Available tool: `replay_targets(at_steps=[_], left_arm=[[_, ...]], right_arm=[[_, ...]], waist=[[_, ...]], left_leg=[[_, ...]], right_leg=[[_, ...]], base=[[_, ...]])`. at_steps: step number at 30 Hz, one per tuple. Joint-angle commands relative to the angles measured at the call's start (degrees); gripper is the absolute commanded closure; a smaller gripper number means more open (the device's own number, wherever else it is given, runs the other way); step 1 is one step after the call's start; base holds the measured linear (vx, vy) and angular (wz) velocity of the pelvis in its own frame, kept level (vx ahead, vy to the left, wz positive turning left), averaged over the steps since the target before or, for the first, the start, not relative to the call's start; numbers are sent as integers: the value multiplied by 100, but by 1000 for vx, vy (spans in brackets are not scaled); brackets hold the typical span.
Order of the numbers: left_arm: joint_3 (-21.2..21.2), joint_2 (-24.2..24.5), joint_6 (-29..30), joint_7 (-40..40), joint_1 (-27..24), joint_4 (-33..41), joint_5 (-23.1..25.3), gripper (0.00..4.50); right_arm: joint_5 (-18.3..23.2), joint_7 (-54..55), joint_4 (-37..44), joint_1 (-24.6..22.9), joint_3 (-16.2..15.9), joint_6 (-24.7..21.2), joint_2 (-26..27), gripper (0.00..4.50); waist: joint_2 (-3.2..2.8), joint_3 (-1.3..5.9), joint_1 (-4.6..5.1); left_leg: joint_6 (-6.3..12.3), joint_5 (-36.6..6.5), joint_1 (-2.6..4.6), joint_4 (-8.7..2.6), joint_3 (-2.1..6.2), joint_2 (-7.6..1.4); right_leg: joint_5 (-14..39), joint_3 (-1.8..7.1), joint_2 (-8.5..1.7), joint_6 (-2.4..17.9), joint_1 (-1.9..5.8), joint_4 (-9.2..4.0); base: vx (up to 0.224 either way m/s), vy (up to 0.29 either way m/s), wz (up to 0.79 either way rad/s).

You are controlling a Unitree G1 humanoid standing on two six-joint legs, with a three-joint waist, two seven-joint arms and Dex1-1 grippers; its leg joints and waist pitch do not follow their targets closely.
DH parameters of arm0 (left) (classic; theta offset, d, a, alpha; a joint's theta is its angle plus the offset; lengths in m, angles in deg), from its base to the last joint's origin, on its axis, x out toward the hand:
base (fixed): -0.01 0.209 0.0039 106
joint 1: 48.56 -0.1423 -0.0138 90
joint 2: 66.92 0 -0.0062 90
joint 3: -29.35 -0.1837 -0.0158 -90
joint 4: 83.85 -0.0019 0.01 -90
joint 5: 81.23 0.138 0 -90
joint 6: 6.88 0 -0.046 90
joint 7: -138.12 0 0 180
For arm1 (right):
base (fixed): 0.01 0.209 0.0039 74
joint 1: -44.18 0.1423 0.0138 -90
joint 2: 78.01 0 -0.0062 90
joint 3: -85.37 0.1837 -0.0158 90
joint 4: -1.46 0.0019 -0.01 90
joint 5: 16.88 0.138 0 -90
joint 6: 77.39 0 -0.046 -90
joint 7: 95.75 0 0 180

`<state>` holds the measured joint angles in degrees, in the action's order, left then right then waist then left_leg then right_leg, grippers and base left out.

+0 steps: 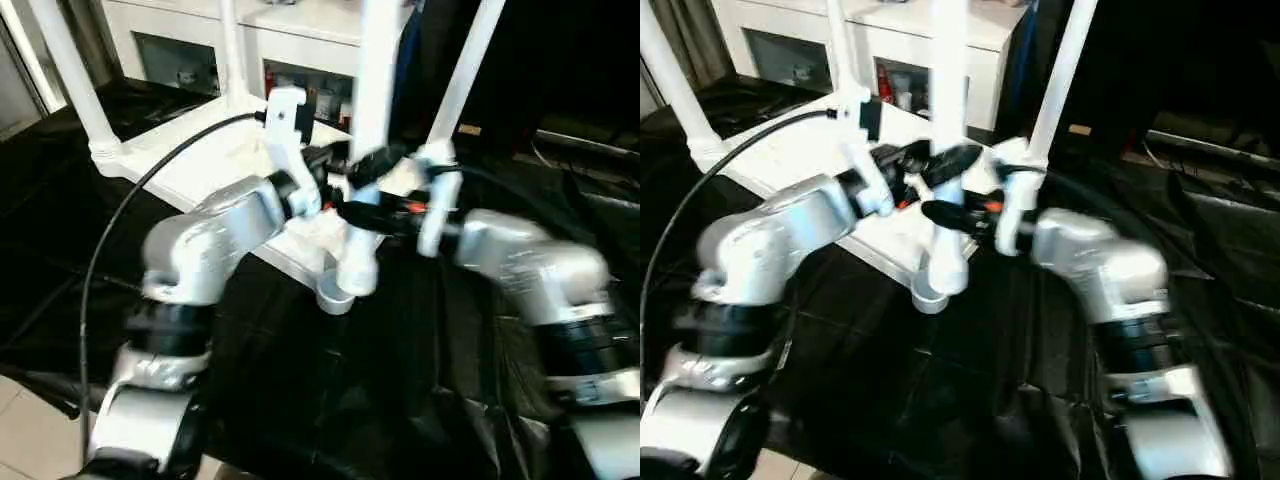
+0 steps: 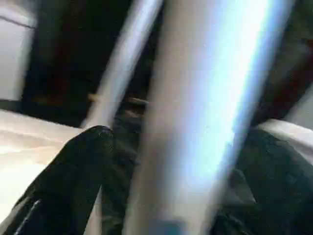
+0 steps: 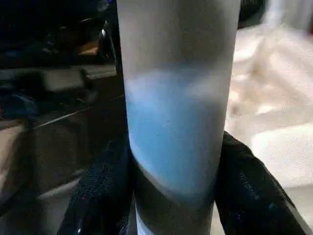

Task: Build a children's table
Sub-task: Pick table leg

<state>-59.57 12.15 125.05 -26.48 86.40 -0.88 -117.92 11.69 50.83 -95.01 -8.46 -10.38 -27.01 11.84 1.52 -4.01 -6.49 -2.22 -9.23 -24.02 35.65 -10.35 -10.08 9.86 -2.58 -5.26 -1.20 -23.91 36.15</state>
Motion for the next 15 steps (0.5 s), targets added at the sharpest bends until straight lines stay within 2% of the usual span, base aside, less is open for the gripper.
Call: replay_targets(at_steps=[1, 2, 4, 6, 14, 15], left_arm=[[112, -69, -109, -409, 130, -143, 264, 38], [140, -102, -123, -532, 135, -147, 319, 38], [164, -137, -152, -683, 147, -169, 416, 46], [153, -126, -176, -710, 150, -178, 472, 76], [218, -153, -393, -864, 225, -300, 667, 125], [252, -189, -403, -884, 230, -295, 661, 142]], right_arm=[[-284, 444, 162, 13, -44, 222, 115, 268], [-302, 544, 143, 16, -34, 216, 185, 268], [-371, 658, 121, 16, -34, 271, 275, 268], [-389, 717, 117, 22, -23, 280, 312, 268], [-563, 974, 135, 85, 25, 351, 520, 269], [-580, 985, 139, 87, 32, 357, 539, 269]], waist=[[32, 492, -6], [20, 484, -1], [38, 495, -2], [35, 492, 3], [12, 489, 11], [12, 485, 8]], left_leg=[[-446, -1252, 188, -494, 105, -228], [-456, -1258, 194, -496, 104, -235], [-431, -1195, 192, -486, 98, -226], [-412, -1215, 194, -486, 92, -225], [-434, -1259, 194, -495, 98, -221], [-451, -1301, 199, -496, 96, -223]], right_leg=[[1413, 174, -266, 697, 257, -446], [1393, 179, -267, 707, 235, -446], [1291, 173, -268, 757, 259, -437], [1257, 176, -258, 773, 250, -435], [1210, 178, -259, 721, 255, -431], [1256, 180, -262, 709, 248, -439]], base=[[0, 0, 0], [0, 0, 0], [0, 0, 0], [0, 0, 0], [0, 0, 0], [0, 0, 0]])
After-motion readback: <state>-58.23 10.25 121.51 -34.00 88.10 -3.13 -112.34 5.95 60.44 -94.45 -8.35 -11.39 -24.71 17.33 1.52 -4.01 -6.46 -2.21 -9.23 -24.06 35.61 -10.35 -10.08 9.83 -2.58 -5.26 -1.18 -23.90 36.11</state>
